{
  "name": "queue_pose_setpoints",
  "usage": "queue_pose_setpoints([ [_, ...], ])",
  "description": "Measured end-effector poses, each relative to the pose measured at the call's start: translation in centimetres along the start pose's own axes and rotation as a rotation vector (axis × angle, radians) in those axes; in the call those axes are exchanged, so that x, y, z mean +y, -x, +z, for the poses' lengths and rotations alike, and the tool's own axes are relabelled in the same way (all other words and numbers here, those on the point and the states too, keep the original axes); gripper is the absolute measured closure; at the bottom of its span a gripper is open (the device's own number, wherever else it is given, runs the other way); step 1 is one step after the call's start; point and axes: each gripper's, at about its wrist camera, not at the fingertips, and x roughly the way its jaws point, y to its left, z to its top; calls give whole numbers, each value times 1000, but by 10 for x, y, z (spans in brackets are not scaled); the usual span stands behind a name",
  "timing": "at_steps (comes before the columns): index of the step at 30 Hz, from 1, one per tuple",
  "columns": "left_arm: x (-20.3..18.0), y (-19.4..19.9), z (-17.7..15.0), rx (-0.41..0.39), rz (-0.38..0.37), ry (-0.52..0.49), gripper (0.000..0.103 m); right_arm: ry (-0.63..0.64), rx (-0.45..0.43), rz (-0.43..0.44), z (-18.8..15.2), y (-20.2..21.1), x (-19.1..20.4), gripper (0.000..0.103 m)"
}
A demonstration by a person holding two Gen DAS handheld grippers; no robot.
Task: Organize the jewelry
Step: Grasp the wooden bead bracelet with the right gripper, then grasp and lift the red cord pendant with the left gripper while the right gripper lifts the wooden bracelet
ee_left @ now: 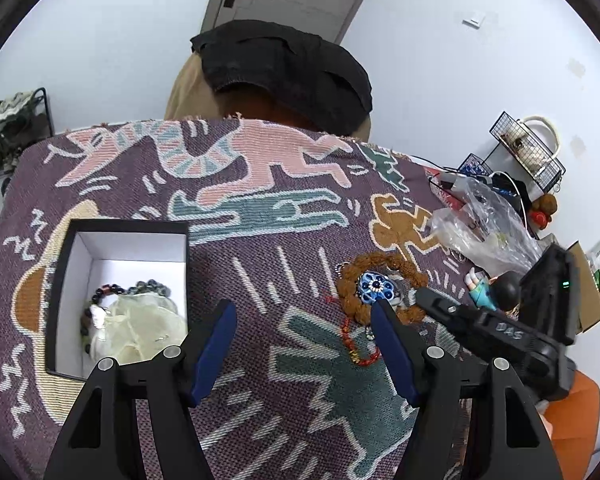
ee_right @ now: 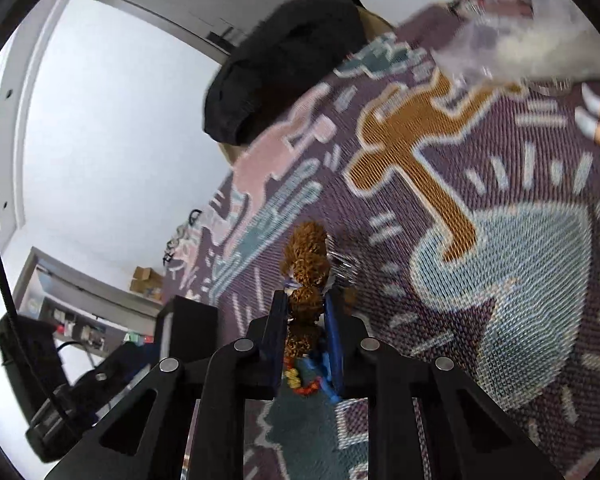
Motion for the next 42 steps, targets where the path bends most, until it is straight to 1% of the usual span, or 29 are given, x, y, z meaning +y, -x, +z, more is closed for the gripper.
queue_pose_setpoints([
  [6,-12,-12,1,20,-6,-16,33,67,-58,33,5,28,23,83],
  [14,-22,-25,1,43,-16,-21,33,98,-107,92,9,62,34,83],
  [21,-44,-44,-1,71,-34,-54,33,118,-177,77,10,96,33,83],
  [27,-62,-63,-6,91,-33,-102,34,99,-207,49,10,113,16,83],
  [28,-64,-68,-7,95,-21,-110,35,93,-208,49,10,115,12,83],
  [30,-66,-76,-8,112,12,-118,49,81,-210,46,10,118,4,83],
  [31,-65,-82,-10,131,30,-117,53,75,-211,43,10,120,0,83],
  [32,-64,-87,-11,146,42,-115,61,68,-211,40,10,120,-4,83],
  [33,-63,-91,-13,160,57,-116,65,63,-210,37,10,119,-7,83],
  [37,-63,-107,-23,220,98,-134,66,32,-200,33,9,115,-21,83],
  [40,-75,-111,-31,203,167,-239,69,21,-189,34,7,111,-26,83],
  [42,-79,-111,-35,196,213,-296,95,22,-185,34,6,109,-26,83],
])
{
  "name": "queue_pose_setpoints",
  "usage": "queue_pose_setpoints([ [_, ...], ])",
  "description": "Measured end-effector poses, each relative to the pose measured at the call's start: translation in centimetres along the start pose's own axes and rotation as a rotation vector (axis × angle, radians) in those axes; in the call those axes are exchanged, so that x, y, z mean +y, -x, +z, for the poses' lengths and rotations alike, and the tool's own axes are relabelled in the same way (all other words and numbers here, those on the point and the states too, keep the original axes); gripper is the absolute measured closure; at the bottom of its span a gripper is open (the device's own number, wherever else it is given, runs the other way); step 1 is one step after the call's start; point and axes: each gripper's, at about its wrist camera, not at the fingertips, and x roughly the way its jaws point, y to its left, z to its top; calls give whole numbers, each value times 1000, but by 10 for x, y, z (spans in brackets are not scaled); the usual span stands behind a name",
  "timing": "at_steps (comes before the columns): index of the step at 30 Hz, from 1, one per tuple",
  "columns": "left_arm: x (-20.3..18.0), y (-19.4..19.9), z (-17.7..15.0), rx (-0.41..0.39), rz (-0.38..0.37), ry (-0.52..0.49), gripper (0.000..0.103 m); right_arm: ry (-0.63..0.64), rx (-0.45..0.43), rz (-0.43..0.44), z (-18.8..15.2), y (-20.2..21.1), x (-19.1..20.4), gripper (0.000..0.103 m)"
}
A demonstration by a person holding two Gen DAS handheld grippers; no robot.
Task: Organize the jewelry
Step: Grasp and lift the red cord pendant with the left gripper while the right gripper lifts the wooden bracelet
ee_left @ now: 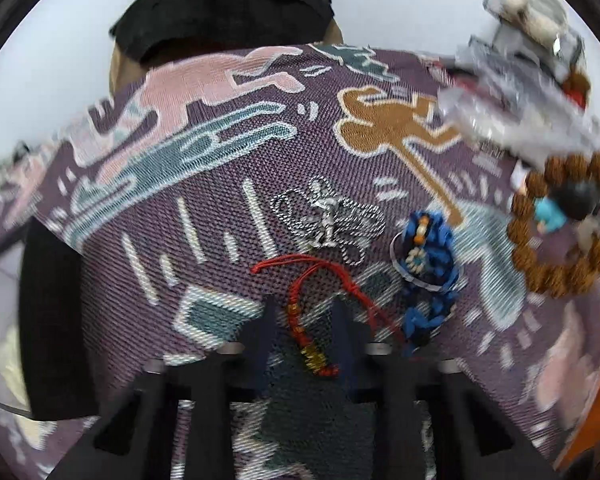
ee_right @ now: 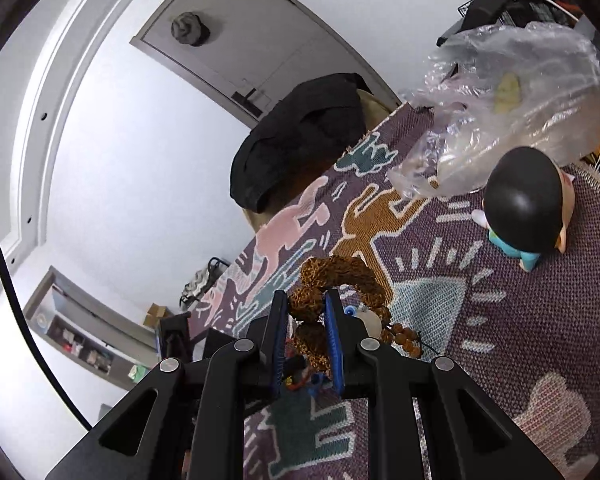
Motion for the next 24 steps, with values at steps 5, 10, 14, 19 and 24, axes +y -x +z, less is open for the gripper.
queue_pose_setpoints([
  [5,13,9,-1,-13,-57,20,96,14,5,6,-3,-3,8,83],
  [10,28,44,3,-86,-73,41,96,35,19,20,-8,-8,22,83],
  [14,48,80,5,-152,-64,66,96,56,26,35,-13,-9,35,83],
  [19,77,114,6,-215,-46,104,96,86,32,55,-18,-10,55,83],
  [24,107,133,-1,-250,-25,152,96,120,47,71,-26,-16,77,83],
])
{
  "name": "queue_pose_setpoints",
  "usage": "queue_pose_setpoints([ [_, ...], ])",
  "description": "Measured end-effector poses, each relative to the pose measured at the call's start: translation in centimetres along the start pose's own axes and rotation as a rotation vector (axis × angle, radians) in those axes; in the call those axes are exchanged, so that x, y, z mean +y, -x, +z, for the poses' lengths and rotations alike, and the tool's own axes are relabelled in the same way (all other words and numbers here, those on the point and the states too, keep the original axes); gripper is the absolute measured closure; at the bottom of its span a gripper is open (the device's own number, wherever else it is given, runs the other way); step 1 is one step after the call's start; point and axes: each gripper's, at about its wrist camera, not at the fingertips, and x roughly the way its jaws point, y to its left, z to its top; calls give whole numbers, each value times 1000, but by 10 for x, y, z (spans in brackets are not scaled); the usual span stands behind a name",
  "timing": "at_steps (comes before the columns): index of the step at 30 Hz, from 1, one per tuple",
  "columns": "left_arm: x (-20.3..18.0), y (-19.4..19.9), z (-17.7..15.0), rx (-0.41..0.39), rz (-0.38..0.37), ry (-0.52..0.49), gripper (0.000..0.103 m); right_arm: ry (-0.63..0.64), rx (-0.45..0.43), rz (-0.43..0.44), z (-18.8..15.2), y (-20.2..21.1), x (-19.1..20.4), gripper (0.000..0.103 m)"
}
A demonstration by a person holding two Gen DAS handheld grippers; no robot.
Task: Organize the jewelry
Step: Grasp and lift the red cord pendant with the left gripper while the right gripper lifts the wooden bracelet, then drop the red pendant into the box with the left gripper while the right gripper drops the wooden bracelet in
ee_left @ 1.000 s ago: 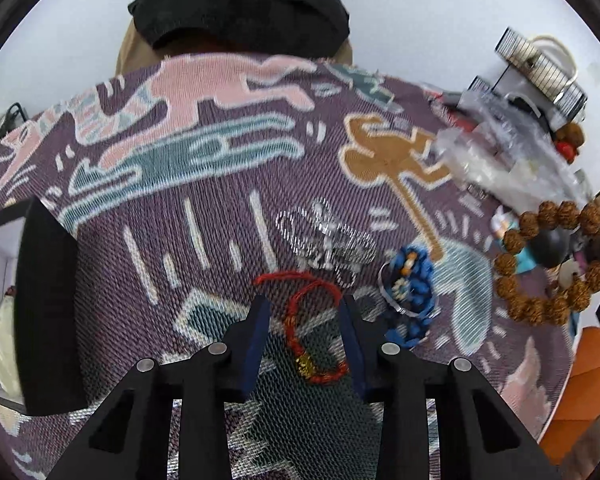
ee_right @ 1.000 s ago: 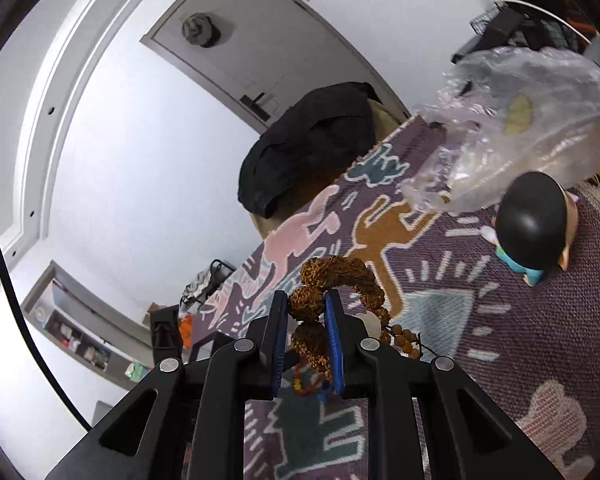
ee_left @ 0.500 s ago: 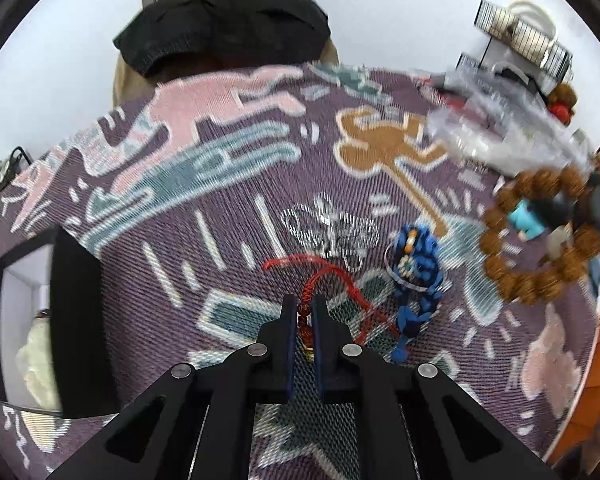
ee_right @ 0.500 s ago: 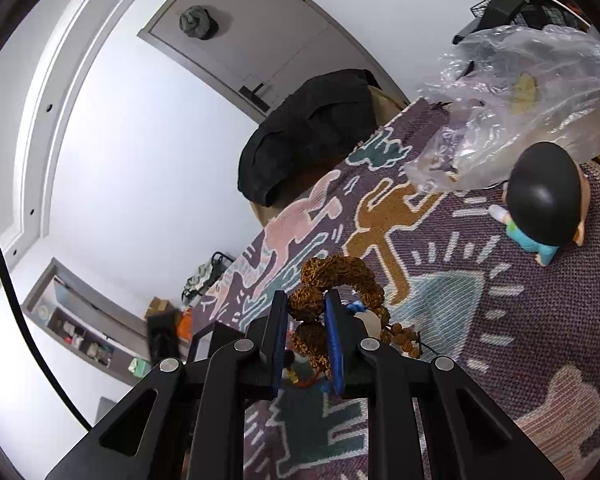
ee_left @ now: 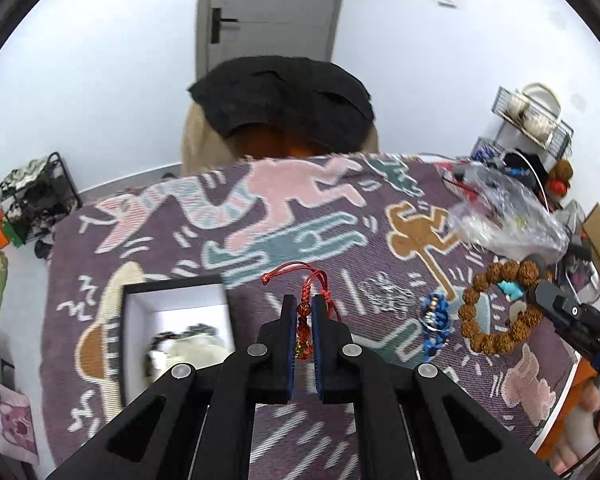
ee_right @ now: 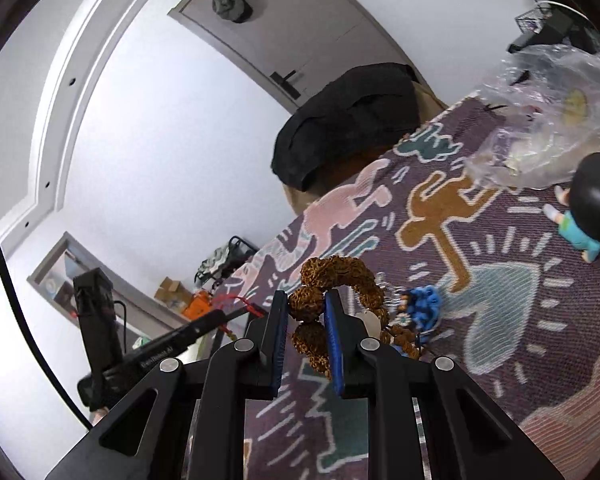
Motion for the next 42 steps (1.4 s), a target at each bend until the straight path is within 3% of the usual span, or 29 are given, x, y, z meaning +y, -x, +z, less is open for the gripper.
queue_pose_setpoints([
  [15,70,10,-12,-28,66,126,95,77,76,31,-15,-42,50,83],
  [19,93,2,-14,31,48,206,90,99,95,39,-18,-54,63,83],
  [22,107,3,-18,34,14,263,60,116,116,52,-20,-66,75,83],
  [23,110,5,-19,22,19,271,41,123,125,59,-20,-71,80,83],
  [24,114,11,-21,-6,30,278,30,130,133,66,-21,-76,85,83],
  [25,116,15,-22,-25,35,280,28,137,142,73,-22,-80,90,83],
  [37,153,39,-31,-57,54,333,27,203,255,123,-36,-148,143,83],
  [41,156,45,-31,-62,71,339,27,253,295,88,-42,-172,152,82],
  [42,155,46,-31,-64,70,338,27,256,307,100,-44,-173,151,76],
])
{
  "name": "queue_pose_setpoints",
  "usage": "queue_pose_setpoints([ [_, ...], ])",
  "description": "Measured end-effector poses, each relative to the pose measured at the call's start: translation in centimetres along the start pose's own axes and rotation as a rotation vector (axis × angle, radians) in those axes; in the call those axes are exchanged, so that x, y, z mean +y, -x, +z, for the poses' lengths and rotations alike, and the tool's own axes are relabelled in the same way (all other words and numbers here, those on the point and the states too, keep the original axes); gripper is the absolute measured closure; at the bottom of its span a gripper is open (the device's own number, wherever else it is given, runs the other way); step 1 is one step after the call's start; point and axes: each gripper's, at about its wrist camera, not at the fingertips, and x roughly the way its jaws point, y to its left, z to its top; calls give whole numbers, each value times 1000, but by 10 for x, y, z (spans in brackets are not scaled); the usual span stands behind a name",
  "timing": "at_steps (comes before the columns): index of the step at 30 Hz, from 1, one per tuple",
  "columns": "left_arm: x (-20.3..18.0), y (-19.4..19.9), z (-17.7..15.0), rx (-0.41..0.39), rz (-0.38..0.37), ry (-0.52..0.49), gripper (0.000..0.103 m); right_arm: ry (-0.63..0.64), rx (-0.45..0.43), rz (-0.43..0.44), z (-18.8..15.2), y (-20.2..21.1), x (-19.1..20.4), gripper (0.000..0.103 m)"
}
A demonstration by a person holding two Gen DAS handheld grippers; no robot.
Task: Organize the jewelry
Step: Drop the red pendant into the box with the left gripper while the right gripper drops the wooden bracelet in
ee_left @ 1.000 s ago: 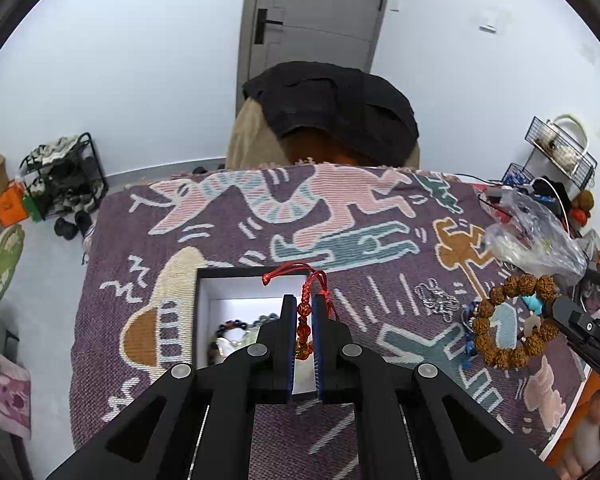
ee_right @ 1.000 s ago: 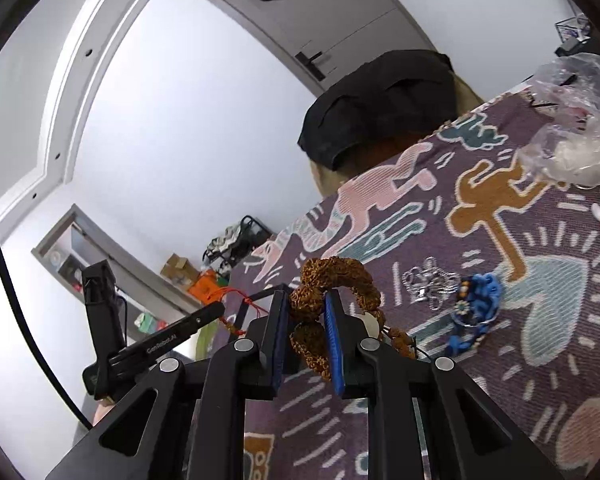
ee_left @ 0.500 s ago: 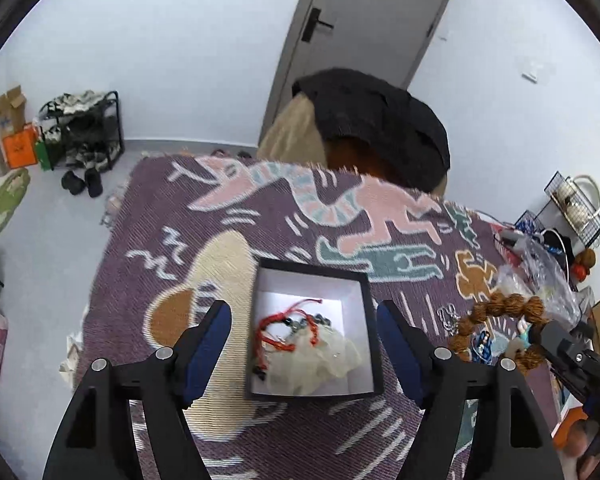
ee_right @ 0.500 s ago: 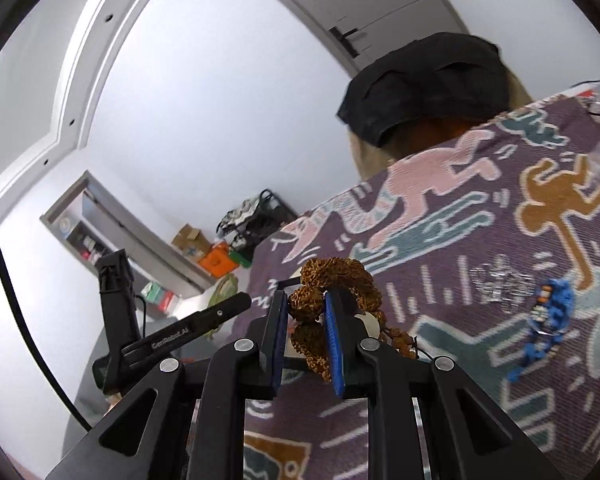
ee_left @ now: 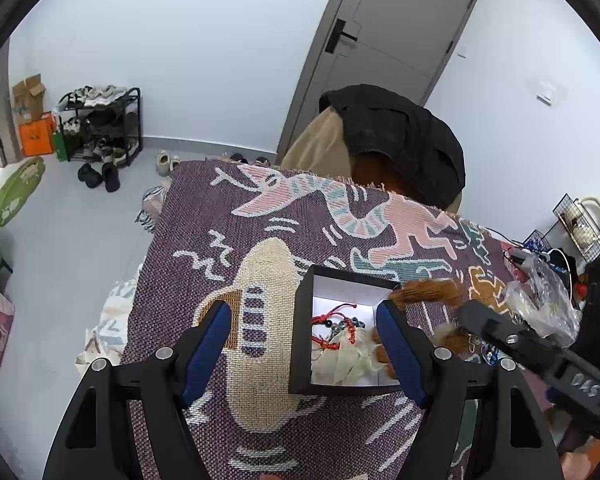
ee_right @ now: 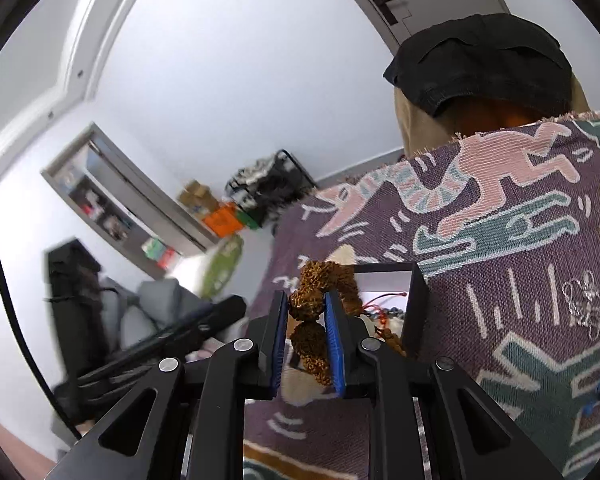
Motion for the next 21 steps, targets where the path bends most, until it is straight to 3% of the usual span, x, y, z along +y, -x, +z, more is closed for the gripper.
queue_pose_setpoints([
  [3,-4,2,0,-5,1,-12,26,-11,-15,7,-4,8,-7,33],
  [4,-5,2,0,-9,1,-15,25,-16,-39,-3,-6,15,-11,26],
  [10,-15,9,1,-49,-49,13,0,-86,-63,1,-8,45,-43,25],
  [12,-21,13,1,-78,-54,10,0,-103,-76,-13,-9,55,-53,24],
  [21,-55,25,-4,-171,-85,-66,0,-173,-135,-85,-23,95,-88,0],
])
